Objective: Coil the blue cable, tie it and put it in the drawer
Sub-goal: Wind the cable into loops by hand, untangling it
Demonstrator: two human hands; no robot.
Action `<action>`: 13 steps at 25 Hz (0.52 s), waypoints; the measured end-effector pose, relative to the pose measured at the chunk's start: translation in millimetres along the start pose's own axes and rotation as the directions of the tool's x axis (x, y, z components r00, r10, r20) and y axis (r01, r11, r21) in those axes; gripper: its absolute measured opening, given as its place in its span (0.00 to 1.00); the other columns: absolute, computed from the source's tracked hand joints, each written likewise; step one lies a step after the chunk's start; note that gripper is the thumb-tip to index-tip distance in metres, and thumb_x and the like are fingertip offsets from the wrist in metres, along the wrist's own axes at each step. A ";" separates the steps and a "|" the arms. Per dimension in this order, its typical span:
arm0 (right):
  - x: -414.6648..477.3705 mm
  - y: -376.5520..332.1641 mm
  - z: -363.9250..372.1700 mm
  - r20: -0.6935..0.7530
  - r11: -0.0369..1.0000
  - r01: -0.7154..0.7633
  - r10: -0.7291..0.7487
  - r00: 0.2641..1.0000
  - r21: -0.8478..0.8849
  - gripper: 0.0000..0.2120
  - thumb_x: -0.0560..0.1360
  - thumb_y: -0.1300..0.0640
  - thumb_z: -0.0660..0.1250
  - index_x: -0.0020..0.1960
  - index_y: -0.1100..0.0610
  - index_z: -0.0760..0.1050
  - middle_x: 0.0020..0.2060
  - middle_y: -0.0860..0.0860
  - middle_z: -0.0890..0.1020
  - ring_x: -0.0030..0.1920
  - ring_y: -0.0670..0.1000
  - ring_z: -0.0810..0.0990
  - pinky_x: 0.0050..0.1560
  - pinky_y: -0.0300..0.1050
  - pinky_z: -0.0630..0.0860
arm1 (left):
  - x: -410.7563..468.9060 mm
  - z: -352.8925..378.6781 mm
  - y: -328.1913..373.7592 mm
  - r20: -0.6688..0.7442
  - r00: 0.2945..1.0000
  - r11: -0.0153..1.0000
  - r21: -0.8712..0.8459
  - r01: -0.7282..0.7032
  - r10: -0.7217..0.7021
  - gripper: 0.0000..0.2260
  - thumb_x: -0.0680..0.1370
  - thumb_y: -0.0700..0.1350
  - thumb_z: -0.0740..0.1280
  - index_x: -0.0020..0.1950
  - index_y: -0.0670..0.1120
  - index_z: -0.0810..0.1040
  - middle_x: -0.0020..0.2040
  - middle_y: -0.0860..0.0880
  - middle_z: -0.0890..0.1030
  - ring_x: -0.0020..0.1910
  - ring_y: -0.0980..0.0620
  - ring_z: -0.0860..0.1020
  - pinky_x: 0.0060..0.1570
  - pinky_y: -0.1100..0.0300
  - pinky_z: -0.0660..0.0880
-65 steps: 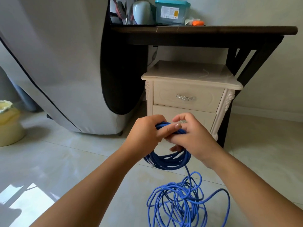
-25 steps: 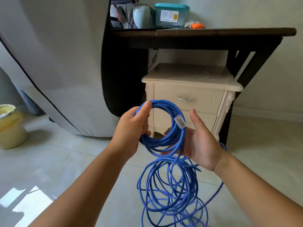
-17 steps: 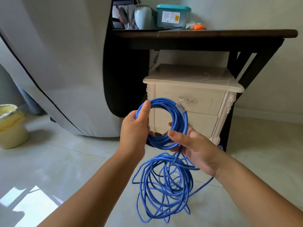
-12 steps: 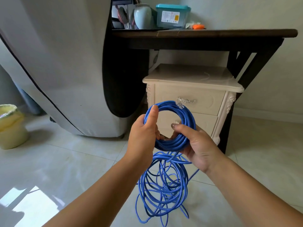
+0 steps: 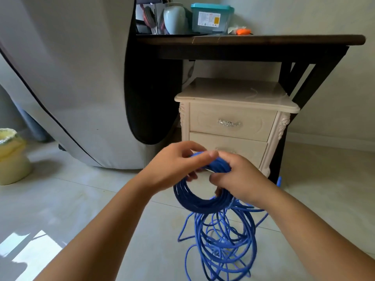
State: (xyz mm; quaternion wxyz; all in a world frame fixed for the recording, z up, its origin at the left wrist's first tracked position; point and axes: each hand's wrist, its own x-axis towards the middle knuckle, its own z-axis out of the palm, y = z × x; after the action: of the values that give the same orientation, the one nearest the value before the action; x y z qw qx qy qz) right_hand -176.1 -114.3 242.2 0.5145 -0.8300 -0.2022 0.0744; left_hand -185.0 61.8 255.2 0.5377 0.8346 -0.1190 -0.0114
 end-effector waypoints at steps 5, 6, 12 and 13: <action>0.2 -4.2 -17.1 0.070 0.957 -0.005 0.026 0.997 -0.289 0.05 0.72 0.59 0.66 0.44 0.49 0.75 0.37 0.53 0.79 0.36 0.57 0.80 0.40 0.54 0.78 | -1.0 -1.1 2.5 0.290 0.954 0.995 0.083 0.049 -0.071 0.18 0.76 0.61 0.67 0.55 0.47 0.79 0.45 0.50 0.85 0.44 0.55 0.83 0.47 0.61 0.79; -0.2 -3.9 -17.7 0.089 0.944 -0.003 0.034 0.995 -0.331 0.04 0.72 0.58 0.65 0.44 0.49 0.75 0.37 0.52 0.79 0.38 0.59 0.80 0.39 0.53 0.77 | -1.9 -0.5 3.9 0.332 0.937 0.993 0.077 0.092 -0.113 0.21 0.74 0.63 0.66 0.54 0.48 0.79 0.45 0.51 0.85 0.44 0.56 0.82 0.46 0.63 0.78; -0.1 -2.6 -23.0 0.005 0.980 -0.029 0.030 1.000 -0.196 0.08 0.70 0.59 0.70 0.45 0.53 0.71 0.33 0.51 0.79 0.31 0.54 0.81 0.33 0.47 0.76 | 1.9 28.1 2.2 0.040 0.999 0.995 0.090 0.031 -0.034 0.17 0.73 0.59 0.69 0.49 0.45 0.79 0.30 0.54 0.75 0.27 0.60 0.74 0.39 0.60 0.81; -0.5 -1.4 -26.0 -0.004 0.997 -0.052 0.051 0.999 -0.054 0.12 0.69 0.59 0.73 0.48 0.55 0.72 0.33 0.51 0.80 0.31 0.52 0.81 0.34 0.46 0.77 | 2.4 29.2 3.6 0.018 1.000 0.999 0.037 0.021 -0.021 0.17 0.72 0.59 0.68 0.49 0.46 0.79 0.28 0.55 0.75 0.27 0.60 0.73 0.37 0.61 0.79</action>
State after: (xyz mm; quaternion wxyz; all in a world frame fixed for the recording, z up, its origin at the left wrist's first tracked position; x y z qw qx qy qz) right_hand -168.3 -135.4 255.3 0.4898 -0.8487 -0.1820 0.0810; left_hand -187.6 33.7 246.4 0.5210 0.8455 -0.1153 -0.0224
